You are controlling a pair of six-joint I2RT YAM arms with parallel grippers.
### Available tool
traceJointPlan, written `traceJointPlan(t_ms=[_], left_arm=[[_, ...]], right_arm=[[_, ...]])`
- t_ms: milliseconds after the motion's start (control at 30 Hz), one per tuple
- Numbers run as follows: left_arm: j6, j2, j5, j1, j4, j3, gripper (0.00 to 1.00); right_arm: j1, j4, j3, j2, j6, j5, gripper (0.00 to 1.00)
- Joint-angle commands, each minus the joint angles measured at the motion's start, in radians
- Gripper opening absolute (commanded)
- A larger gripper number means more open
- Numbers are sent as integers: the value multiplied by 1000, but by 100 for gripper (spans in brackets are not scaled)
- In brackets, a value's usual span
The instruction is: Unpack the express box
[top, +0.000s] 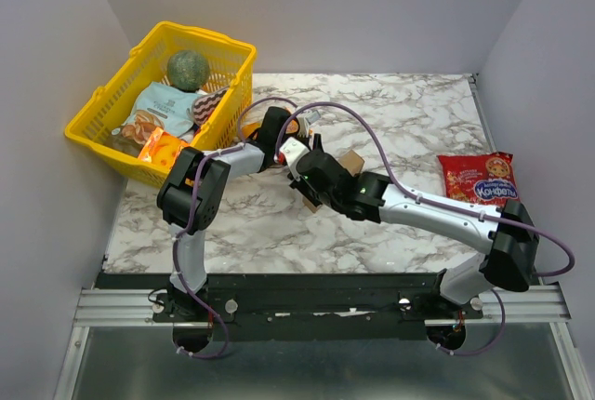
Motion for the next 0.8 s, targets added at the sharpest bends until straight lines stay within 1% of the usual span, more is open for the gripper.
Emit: traceJointPlan(t_ms=[0, 300, 533, 700, 767], left_arm=[[63, 88, -129, -12, -131, -35, 67], [62, 91, -132, -12, -132, -35, 67], [62, 96, -138, -12, -136, -29, 67], [51, 99, -166, -11, -140, -24, 67], [51, 97, -177, -8, -146, -23, 65]], right_arm=[[-5, -2, 18, 20, 19, 19, 1], [-11, -5, 35, 25, 21, -1, 1], [-11, -11, 14, 20, 11, 9, 0], [-13, -48, -5, 13, 34, 2, 1], [-14, -54, -3, 7, 31, 6, 0]])
